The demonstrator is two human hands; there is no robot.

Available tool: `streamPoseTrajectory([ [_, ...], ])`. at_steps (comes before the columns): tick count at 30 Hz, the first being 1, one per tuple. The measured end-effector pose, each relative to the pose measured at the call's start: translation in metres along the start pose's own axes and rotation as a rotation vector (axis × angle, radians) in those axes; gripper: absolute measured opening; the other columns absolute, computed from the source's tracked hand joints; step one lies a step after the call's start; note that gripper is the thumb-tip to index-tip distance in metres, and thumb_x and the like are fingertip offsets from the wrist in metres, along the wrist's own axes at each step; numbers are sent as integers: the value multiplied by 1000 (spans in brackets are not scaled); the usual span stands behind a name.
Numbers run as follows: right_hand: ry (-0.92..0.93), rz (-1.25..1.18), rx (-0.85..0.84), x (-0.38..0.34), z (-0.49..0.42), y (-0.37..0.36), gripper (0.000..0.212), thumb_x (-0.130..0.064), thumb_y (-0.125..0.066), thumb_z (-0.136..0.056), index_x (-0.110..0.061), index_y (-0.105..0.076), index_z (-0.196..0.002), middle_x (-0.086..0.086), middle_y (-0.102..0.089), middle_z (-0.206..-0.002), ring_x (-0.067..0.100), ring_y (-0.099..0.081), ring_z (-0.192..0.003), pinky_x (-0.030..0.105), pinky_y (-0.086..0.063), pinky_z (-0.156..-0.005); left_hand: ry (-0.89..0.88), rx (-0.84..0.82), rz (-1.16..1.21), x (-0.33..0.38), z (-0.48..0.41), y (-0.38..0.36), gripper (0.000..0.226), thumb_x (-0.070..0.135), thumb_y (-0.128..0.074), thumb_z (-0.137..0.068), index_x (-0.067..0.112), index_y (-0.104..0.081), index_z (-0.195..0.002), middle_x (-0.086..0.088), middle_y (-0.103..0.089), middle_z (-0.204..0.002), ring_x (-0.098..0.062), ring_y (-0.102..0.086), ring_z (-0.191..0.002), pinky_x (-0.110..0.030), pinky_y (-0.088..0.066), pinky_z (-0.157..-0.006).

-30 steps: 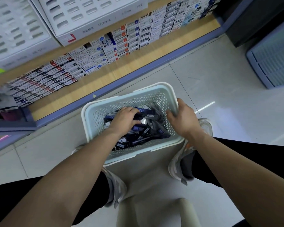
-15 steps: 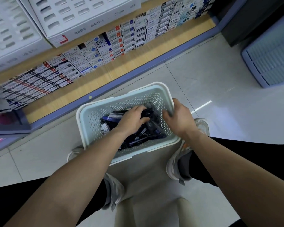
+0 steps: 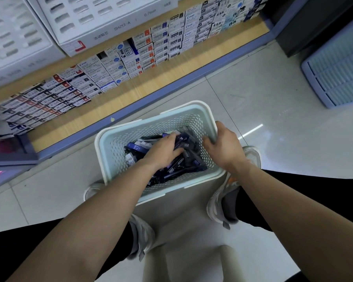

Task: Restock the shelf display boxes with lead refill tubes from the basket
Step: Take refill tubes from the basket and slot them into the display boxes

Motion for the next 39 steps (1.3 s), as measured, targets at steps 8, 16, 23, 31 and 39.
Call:
streamPoseTrajectory([
  [8, 3, 37, 8, 0, 2, 2, 22, -32, -55, -94, -15, -51, -107, 5, -59, -86, 25, -61, -68, 47, -57, -63, 89, 10, 217, 19, 10, 16, 35, 39, -55, -101, 11, -45, -118, -9, -64, -93, -22, -65, -78, -42, -54, -71],
  [16, 76, -2, 138, -29, 14, 39, 42, -38, -61, -93, -19, -55, -130, 2, -60, -119, 18, -63, -94, 33, -53, -81, 95, 28, 591, 59, 59, 64, 21, 27, -62, -99, 12, -54, -110, -4, -65, -86, -9, -61, -55, -24, -53, -57],
  [23, 168, -422, -97, -121, 48, 89, 18, -31, -68, -93, -21, -64, -107, 2, -72, -85, 16, -68, -69, 34, -56, -69, -36, 115, 808, 103, 131, 135, 9, 17, -65, -96, 20, -59, -102, 2, -68, -81, -20, -67, -63, -36, -58, -64],
  [31, 248, -647, -339, -186, 93, 154, 31, -5, -66, -93, -9, -56, -122, 9, -62, -81, 16, -67, -67, 29, -57, -64, -125, 158, 881, 135, 195, 184, 25, 40, -61, -92, 19, -61, -106, 3, -70, -79, -23, -70, -70, -39, -59, -68],
  [39, 213, -787, -162, -178, 82, 168, 19, -2, -51, -102, -9, -69, -101, 17, -56, -91, 19, -69, -70, 26, -57, -69, -33, 324, 992, 128, 190, 197, 27, 32, -59, -97, 11, -58, -115, -5, -66, -94, -16, -64, -58, -33, -55, -60],
])
Point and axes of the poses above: each hand's wrist, its own z-axis away from the middle knuckle, its own y-axis out of the back of the hand, x = y × z, the point moved 2 cm from there along -z, towards the middle knuckle
